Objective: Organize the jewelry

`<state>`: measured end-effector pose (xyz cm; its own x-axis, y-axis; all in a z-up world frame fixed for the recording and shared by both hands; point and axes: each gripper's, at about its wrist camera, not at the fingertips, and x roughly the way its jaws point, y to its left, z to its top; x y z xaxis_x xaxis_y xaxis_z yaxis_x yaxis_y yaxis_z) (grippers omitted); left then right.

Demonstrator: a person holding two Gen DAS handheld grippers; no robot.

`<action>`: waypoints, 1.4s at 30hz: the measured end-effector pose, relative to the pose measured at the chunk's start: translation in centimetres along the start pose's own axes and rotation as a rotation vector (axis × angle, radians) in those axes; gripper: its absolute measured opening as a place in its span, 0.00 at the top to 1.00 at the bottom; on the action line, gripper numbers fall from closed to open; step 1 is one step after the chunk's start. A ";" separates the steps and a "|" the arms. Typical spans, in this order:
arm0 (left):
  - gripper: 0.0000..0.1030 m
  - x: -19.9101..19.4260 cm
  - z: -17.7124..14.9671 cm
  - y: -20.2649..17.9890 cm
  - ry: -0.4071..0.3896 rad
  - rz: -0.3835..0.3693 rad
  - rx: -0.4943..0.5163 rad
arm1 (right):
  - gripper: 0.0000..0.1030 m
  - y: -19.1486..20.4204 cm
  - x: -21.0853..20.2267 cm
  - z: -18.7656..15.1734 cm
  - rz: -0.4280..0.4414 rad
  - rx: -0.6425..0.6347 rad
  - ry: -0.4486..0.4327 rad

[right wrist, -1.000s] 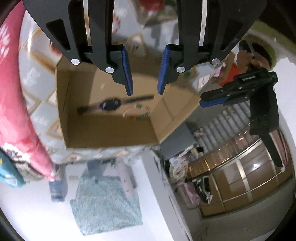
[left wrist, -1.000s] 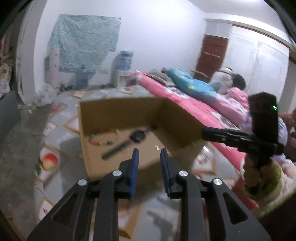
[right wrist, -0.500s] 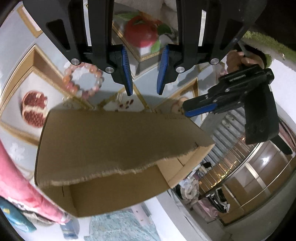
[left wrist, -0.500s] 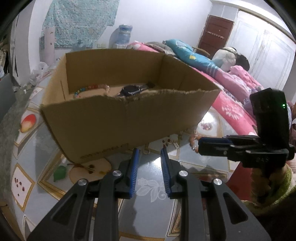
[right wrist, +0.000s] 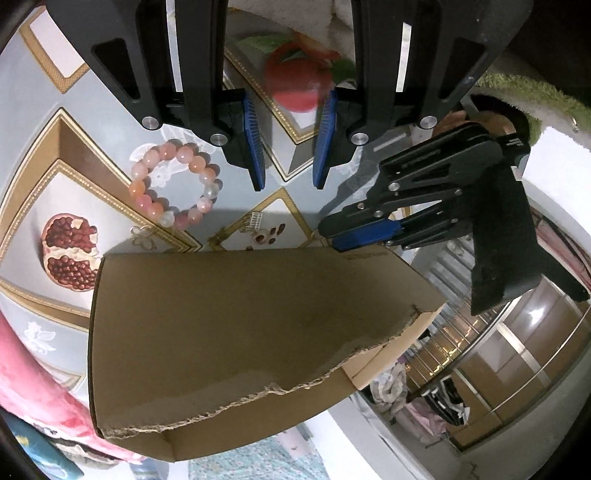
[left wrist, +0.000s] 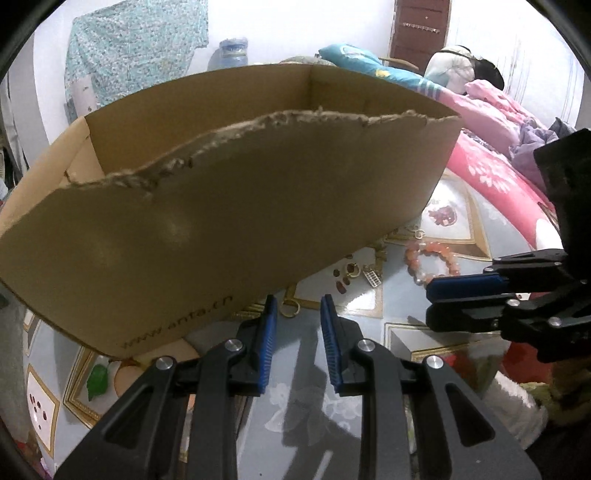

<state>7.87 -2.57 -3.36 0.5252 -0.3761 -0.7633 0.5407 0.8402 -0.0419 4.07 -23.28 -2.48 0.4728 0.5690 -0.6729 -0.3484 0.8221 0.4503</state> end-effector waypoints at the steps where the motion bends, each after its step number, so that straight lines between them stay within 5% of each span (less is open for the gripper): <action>1: 0.78 0.2 0.0 0.0 0.005 0.007 0.002 | 0.73 0.1 0.0 0.1 0.002 0.002 0.001; 24: 0.90 0.9 -0.7 -0.8 -0.013 0.041 0.046 | 0.74 0.0 0.0 -0.3 -0.021 0.001 -0.013; 42: 0.90 -0.4 -2.2 -1.3 -0.006 0.037 0.012 | 0.81 2.7 3.6 1.0 -0.311 -0.168 -0.030</action>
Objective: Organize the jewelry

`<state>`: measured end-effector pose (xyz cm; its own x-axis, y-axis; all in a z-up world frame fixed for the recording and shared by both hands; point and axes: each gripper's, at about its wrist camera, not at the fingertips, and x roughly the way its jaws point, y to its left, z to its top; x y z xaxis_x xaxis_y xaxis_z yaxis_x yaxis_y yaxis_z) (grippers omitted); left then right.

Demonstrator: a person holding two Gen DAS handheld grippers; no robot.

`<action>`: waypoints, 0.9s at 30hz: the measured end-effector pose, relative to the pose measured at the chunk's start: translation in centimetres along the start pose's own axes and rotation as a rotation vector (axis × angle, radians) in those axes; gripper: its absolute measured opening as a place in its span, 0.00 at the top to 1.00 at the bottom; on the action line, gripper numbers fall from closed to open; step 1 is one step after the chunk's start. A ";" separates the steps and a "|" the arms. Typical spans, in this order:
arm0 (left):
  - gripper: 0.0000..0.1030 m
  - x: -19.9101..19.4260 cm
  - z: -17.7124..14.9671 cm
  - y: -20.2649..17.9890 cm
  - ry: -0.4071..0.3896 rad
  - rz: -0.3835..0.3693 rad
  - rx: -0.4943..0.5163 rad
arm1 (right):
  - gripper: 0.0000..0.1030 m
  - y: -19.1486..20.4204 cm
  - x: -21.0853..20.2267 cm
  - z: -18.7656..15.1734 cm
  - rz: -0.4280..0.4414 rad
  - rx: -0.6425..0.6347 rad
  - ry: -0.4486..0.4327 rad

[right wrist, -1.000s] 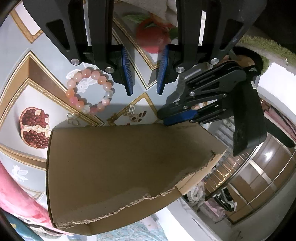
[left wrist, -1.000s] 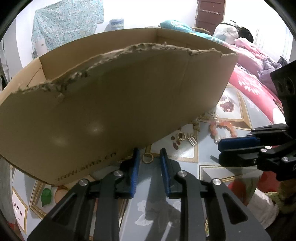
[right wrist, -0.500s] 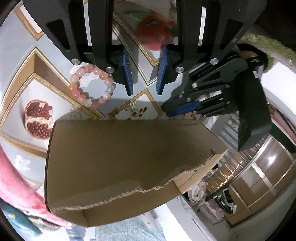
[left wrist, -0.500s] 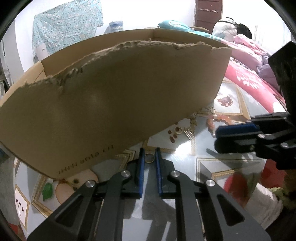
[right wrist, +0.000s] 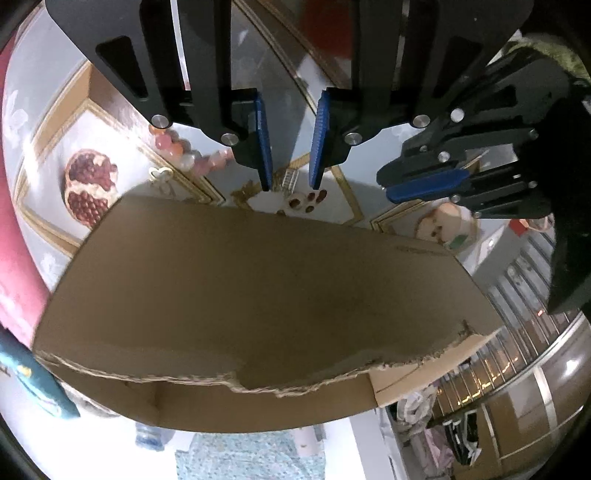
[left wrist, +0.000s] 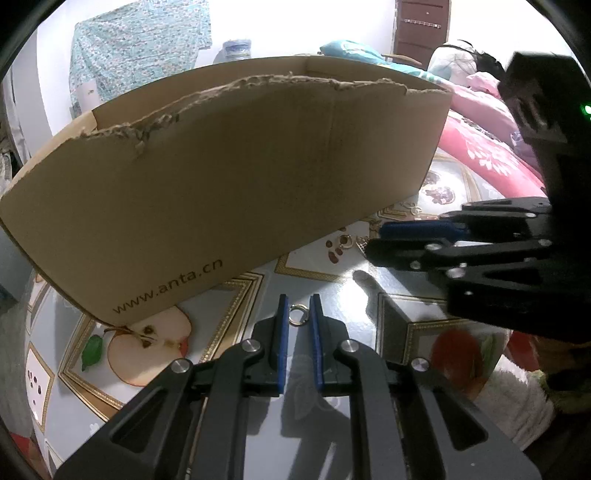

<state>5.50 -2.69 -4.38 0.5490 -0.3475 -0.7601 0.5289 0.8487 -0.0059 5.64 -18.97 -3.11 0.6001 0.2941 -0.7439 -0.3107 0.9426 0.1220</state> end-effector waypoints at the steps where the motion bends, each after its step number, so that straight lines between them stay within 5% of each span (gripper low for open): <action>1: 0.90 0.0 0.0 0.1 -0.001 -0.002 -0.003 | 0.82 0.1 0.3 0.0 -0.010 -0.008 0.004; 5: 0.90 -0.2 -0.2 0.3 -0.004 -0.007 -0.007 | 0.86 0.7 0.8 0.2 -0.068 -0.067 -0.005; 8: 0.90 -0.3 -0.2 0.5 -0.005 -0.009 -0.006 | 0.98 1.2 0.9 0.2 -0.075 -0.104 0.003; 27: 0.91 -0.6 -0.4 0.6 -0.011 -0.012 -0.001 | 0.99 -2.0 -3.0 0.2 0.030 0.018 -0.034</action>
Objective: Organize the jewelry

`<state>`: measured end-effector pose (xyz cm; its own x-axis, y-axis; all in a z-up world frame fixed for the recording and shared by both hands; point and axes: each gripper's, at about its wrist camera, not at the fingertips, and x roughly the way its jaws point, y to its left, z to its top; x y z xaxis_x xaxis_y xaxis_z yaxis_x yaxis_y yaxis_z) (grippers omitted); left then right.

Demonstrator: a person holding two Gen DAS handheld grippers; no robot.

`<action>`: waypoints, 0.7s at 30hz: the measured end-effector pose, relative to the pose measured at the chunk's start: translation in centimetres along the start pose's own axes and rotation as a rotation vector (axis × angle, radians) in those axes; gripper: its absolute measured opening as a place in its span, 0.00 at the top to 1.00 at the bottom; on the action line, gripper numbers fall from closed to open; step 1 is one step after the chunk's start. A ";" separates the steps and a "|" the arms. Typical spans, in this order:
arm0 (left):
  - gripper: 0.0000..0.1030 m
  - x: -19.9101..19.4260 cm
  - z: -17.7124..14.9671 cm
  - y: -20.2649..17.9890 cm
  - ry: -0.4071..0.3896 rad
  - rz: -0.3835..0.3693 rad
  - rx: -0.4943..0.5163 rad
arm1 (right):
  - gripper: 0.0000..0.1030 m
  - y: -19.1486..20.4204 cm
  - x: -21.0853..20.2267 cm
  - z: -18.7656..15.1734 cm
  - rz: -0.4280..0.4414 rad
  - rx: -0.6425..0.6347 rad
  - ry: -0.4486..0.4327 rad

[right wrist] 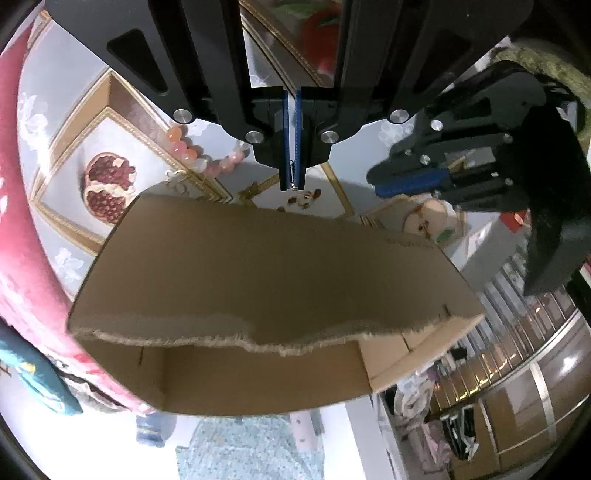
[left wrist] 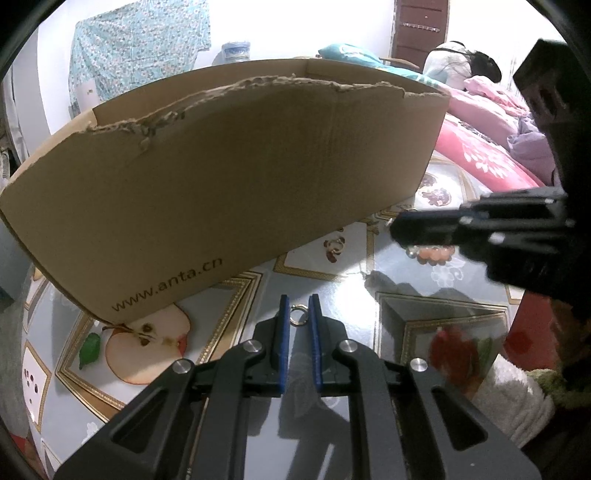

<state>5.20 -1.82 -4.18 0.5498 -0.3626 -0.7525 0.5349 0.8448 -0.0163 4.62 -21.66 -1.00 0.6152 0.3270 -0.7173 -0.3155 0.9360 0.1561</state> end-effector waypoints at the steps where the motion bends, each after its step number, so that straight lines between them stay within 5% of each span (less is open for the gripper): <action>1: 0.91 -0.1 0.0 0.0 -0.001 0.001 0.002 | 0.99 -0.1 -0.3 0.1 0.004 0.003 -0.008; 10: 0.91 -2.2 0.5 -0.3 -0.045 -0.009 -0.004 | 0.99 1.0 -2.3 0.7 0.043 0.007 -0.075; 21: 0.91 -9.8 6.7 1.0 -0.256 -0.096 -0.022 | 0.99 2.3 -5.9 5.7 0.127 -0.033 -0.255</action>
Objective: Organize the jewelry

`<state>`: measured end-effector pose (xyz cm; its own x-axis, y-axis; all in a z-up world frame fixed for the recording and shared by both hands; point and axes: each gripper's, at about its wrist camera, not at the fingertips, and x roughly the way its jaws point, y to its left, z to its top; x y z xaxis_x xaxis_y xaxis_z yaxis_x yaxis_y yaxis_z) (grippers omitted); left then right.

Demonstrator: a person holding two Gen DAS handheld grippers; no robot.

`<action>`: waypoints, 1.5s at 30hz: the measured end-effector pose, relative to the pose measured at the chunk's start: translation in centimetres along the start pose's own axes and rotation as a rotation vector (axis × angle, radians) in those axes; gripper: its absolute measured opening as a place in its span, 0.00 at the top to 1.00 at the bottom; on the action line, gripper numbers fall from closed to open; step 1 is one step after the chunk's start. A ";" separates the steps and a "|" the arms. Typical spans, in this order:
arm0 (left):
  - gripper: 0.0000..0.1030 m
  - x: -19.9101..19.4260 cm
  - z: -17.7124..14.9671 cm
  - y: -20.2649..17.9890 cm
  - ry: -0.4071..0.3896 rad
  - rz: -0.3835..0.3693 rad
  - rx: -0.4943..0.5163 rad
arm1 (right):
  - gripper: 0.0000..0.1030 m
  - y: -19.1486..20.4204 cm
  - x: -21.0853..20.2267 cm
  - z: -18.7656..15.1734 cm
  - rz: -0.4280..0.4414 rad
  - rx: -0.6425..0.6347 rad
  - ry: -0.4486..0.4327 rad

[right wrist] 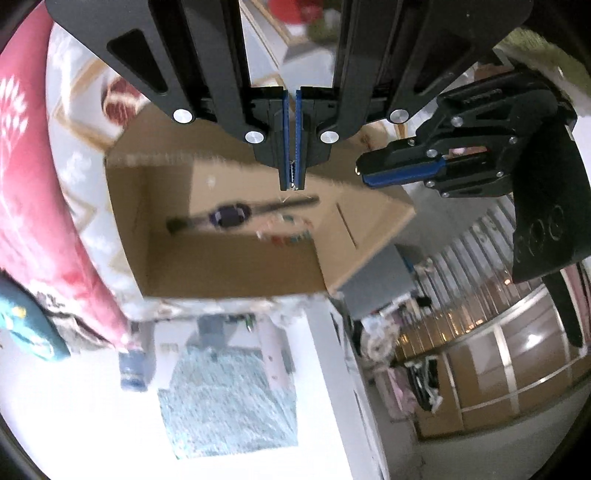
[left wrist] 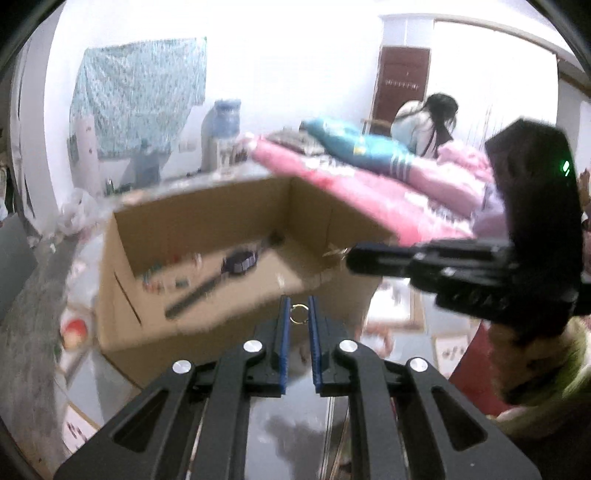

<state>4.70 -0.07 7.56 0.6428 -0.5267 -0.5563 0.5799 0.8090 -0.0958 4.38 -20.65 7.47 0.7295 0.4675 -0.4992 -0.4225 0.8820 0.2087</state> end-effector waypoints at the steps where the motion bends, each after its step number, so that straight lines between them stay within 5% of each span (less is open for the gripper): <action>1: 0.91 -0.2 0.9 0.3 -0.014 -0.003 -0.001 | 0.99 -0.1 0.1 0.7 0.008 0.002 -0.013; 8: 0.91 1.7 3.9 2.7 -0.034 0.029 -0.020 | 0.99 -1.7 3.5 3.3 0.016 0.037 -0.005; 15: 0.91 7.3 3.6 5.2 0.097 0.074 -0.088 | 0.95 -4.0 9.2 2.9 -0.022 0.128 0.157; 20: 0.90 9.2 2.5 6.3 0.167 0.097 -0.133 | 0.89 -4.4 9.7 2.2 -0.038 0.150 0.183; 35: 0.63 4.7 1.9 5.3 0.087 0.145 -0.142 | 0.70 -3.6 5.5 2.0 -0.005 0.152 0.099; 45: 0.42 0.6 0.2 3.0 0.010 0.093 -0.093 | 0.60 -2.4 2.6 0.4 0.046 0.108 0.074</action>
<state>6.90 1.99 7.15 0.6865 -0.4457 -0.5745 0.4688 0.8753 -0.1189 7.51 -21.55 5.97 0.6673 0.5054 -0.5470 -0.3912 0.8629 0.3201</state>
